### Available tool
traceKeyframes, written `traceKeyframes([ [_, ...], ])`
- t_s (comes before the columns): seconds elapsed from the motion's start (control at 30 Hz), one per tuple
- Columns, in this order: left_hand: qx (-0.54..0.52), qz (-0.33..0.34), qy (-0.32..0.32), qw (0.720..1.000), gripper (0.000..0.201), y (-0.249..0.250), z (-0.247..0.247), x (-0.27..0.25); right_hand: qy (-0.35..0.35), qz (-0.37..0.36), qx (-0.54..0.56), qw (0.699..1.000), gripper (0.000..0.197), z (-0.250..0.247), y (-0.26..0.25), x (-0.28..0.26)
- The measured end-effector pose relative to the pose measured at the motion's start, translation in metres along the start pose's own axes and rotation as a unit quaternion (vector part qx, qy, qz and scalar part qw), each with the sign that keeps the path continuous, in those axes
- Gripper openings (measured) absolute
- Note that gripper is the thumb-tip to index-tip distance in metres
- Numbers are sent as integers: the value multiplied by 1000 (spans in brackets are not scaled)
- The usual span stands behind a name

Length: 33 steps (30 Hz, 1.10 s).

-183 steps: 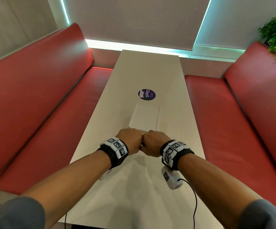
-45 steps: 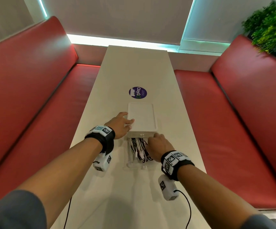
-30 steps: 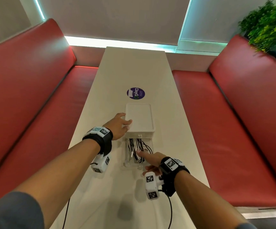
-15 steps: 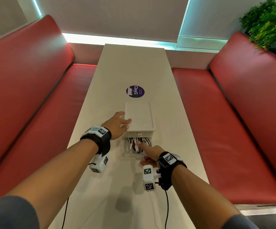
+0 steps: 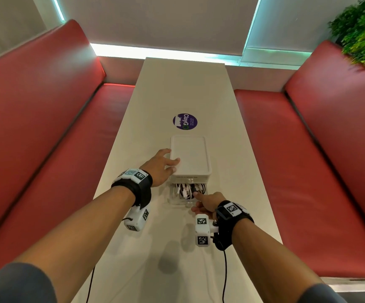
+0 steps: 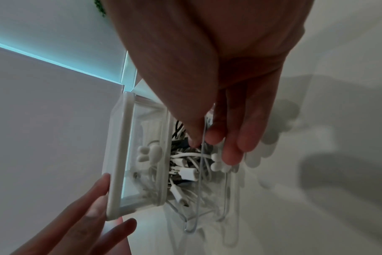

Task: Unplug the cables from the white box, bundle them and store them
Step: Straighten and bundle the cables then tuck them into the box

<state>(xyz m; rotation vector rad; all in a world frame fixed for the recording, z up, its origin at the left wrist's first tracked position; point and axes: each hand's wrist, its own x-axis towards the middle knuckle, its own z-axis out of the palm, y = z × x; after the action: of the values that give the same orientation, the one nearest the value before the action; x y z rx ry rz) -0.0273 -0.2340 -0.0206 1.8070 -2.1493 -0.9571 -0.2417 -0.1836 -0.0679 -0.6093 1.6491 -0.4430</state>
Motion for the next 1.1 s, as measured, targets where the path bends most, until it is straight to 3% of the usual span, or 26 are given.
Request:
traceKeyframes([
  [0.3,-21,3,2,1000,39,2,-1,-2,-29,-50,196,979,17,7,-6,3],
  [0.47,-17,6,3,1000,39,3,-2,-1,-52,-71,233,968,24,8,-9,-3],
  [0.63,-14,2,-1,1000,40,5,-2,-1,-29,-63,275,959,24,12,-13,-3],
  [0.93,-33,8,2,999,45,9,-6,-12,-46,-47,258,964,19,-1,-19,-13],
  [1.03,-118,13,44,992,53,7,-7,-33,-35,-44,226,972,18,-11,-23,-16],
  [1.1,-181,-48,98,977,53,-16,-6,-61,-18,-45,221,974,18,-20,-20,-17],
])
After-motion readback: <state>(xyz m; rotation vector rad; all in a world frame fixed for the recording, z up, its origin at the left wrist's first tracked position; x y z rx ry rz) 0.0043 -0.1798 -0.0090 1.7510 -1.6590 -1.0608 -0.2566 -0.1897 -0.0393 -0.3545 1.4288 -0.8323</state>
